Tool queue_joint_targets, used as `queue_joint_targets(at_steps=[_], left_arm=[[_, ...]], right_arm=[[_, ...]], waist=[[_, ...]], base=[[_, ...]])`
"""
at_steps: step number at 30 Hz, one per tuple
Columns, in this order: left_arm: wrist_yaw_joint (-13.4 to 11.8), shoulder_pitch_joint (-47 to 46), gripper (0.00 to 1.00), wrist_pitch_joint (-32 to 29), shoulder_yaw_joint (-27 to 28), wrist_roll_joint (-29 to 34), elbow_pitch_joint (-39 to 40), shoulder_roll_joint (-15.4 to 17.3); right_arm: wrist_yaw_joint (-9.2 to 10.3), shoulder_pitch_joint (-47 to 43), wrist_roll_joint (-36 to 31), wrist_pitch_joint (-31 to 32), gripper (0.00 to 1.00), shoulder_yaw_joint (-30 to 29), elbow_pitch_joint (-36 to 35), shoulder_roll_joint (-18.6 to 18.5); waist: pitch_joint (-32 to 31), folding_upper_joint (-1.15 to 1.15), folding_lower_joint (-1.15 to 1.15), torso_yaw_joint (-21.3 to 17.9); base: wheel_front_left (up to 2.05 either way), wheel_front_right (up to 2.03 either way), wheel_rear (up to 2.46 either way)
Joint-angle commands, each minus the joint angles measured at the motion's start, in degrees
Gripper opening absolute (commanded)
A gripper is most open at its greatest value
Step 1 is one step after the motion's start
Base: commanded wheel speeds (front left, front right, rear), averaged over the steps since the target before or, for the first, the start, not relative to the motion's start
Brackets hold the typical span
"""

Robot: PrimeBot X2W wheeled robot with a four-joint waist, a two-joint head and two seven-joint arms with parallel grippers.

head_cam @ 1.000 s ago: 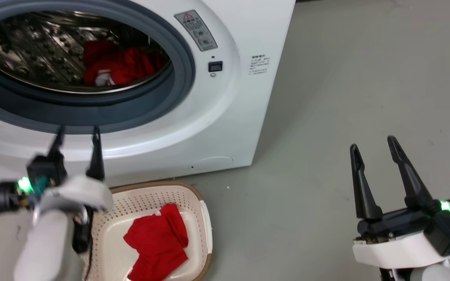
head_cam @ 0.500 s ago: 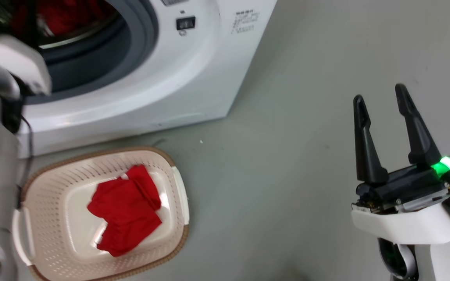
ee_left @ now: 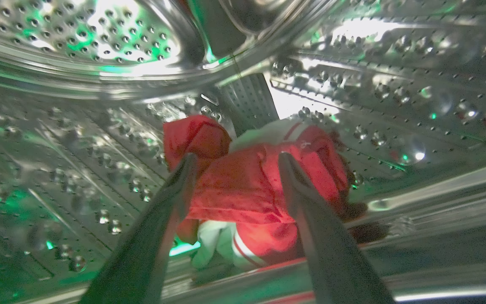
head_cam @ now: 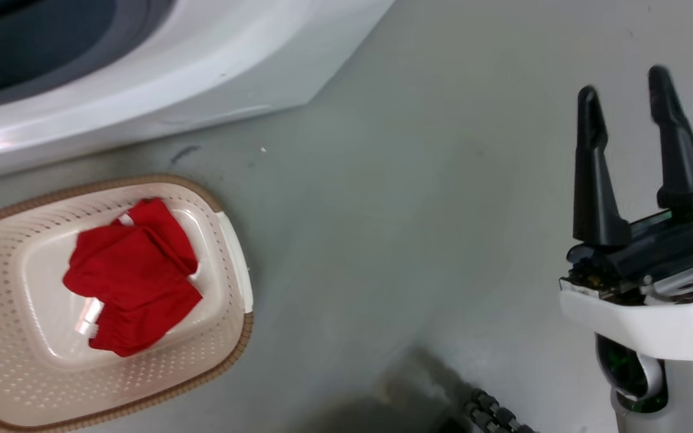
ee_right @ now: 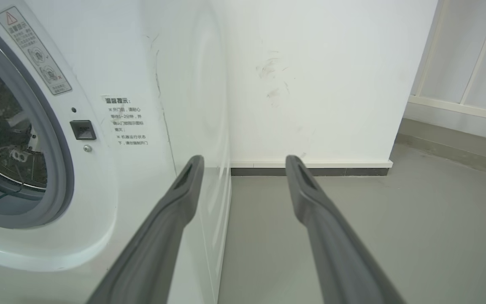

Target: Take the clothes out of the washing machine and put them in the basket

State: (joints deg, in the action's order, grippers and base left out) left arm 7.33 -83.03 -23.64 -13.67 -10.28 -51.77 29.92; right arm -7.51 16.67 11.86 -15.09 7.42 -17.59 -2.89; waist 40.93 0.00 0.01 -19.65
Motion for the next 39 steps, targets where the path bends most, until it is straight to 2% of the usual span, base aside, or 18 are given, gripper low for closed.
queue_joint_targets(at_steps=[1,7,12,15,19,29,30,31,32,39], left_arm=[[0.06,-1.65,1.00,-2.20,-0.98,-0.87,-0.34,0.13],[0.05,-8.32,1.00,-13.44,-5.24,-4.54,-1.07,2.50],[0.06,-12.91,1.00,-22.42,-6.43,-6.70,-2.10,4.20],[0.06,-14.43,1.00,-25.30,-7.46,-6.62,-2.16,5.07],[0.08,-14.58,1.00,-26.80,-9.00,-6.17,-2.50,5.99],[0.34,-13.59,1.00,-23.07,-11.65,-6.73,-3.16,6.10],[0.34,-13.61,0.16,-22.53,-11.95,-7.21,-3.15,5.96],[0.34,-13.61,0.16,-22.53,-11.95,-7.21,-3.15,5.96],[0.34,-13.92,0.00,-21.77,-12.16,-7.34,-2.99,6.06],[0.13,-14.08,0.00,-15.75,-13.74,-8.83,-3.65,6.84]], right_arm=[[0.04,0.98,0.48,-0.12,1.00,-0.17,-0.50,0.03],[0.04,2.05,2.17,-0.12,1.00,-0.36,-2.30,0.04],[0.04,2.58,3.24,-0.12,1.00,-0.80,-3.29,0.03],[0.04,3.04,4.02,-0.12,1.00,-1.37,-3.76,0.03],[0.04,3.25,5.08,-0.12,1.00,-1.81,-4.31,0.03],[0.04,2.94,4.82,-0.12,1.00,-1.79,-4.30,0.03],[0.04,3.03,4.79,-0.12,1.00,-1.80,-4.24,0.03],[0.04,3.03,4.79,-0.12,1.00,-1.80,-4.24,0.03],[0.04,3.18,4.77,-0.12,1.00,-1.82,-4.20,0.02],[0.04,3.40,3.94,-0.12,1.00,-1.56,-3.63,0.02]], waist=[[2.52,0.00,-0.01,-1.39],[6.13,0.00,-0.01,-3.00],[8.61,0.00,-0.01,-4.21],[10.02,0.00,-0.01,-4.88],[11.56,0.00,-0.01,-5.56],[13.19,0.00,-0.01,-5.69],[13.21,0.00,-0.01,-5.67],[13.21,0.00,-0.01,-5.67],[13.23,0.00,-0.01,-5.67],[11.21,0.00,-0.01,-4.88]], base=[[0.00,0.00,0.00],[0.00,0.00,0.00],[0.00,0.00,0.00],[0.00,0.00,0.00],[0.00,0.00,0.00],[0.00,0.00,0.00],[0.00,0.00,0.00],[0.00,0.00,0.00],[0.00,0.00,0.00],[0.00,0.00,0.00]])
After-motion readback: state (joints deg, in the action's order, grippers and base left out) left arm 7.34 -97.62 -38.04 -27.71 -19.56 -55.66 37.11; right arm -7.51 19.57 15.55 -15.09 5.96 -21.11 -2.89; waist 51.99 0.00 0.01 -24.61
